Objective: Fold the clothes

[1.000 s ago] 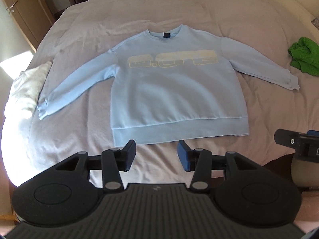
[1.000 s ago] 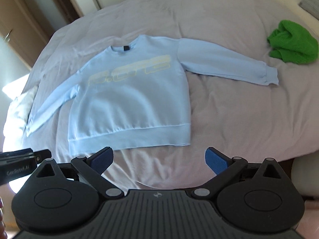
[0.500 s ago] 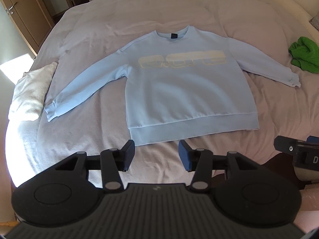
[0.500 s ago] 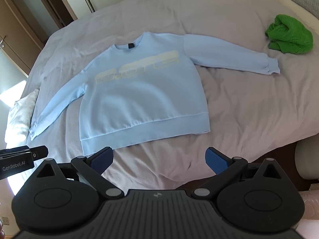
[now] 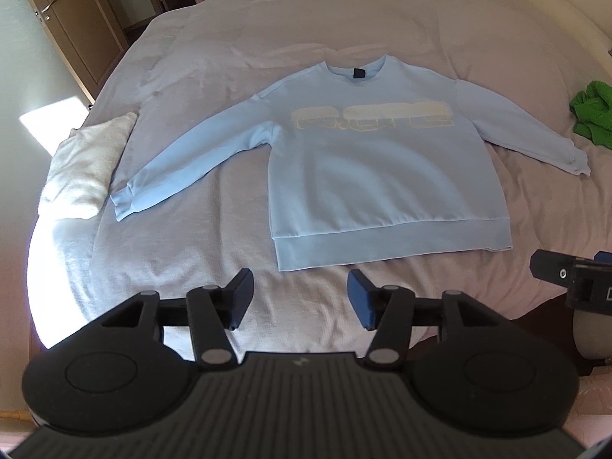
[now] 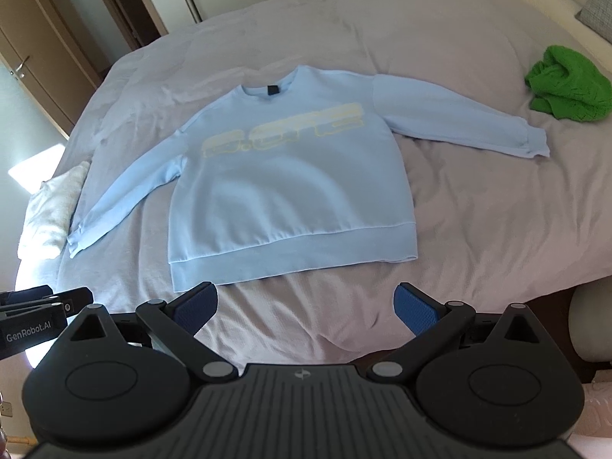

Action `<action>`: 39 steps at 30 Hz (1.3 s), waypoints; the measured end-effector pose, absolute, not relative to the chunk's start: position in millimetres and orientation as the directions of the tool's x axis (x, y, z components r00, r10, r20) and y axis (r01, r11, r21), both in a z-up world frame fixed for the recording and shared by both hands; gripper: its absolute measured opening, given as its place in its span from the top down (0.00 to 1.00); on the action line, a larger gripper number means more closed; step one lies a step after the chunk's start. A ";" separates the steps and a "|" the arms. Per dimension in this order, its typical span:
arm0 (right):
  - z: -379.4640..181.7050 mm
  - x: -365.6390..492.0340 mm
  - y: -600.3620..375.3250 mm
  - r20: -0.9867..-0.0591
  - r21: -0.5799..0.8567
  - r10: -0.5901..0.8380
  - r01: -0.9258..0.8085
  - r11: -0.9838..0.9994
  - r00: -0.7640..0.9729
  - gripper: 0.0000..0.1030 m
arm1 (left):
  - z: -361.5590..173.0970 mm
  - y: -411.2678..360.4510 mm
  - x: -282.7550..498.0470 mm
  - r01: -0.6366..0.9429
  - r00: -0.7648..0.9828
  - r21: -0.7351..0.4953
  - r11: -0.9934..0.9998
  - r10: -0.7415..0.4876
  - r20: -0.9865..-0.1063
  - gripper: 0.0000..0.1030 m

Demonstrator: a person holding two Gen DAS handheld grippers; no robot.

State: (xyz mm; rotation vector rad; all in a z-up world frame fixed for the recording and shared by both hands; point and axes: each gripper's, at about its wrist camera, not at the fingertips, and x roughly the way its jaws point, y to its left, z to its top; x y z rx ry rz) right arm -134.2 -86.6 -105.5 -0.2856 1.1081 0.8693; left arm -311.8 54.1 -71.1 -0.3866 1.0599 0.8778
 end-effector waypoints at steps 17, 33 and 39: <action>-100.0 -137.5 -68.9 -0.863 0.215 0.485 -0.765 0.607 0.142 0.02 | -64.8 65.6 -317.0 -0.808 0.174 0.143 0.571 0.464 -0.869 0.48; -88.8 -73.4 -83.4 -0.838 0.205 0.524 -0.801 0.563 0.154 0.02 | -59.5 40.5 -251.8 -0.843 0.197 0.120 0.524 0.509 -0.838 0.46; -85.5 -34.7 -96.4 -0.842 0.162 0.517 -0.842 0.514 0.154 0.02 | -68.6 14.6 -223.3 -0.874 0.188 0.086 0.478 0.496 -0.848 0.42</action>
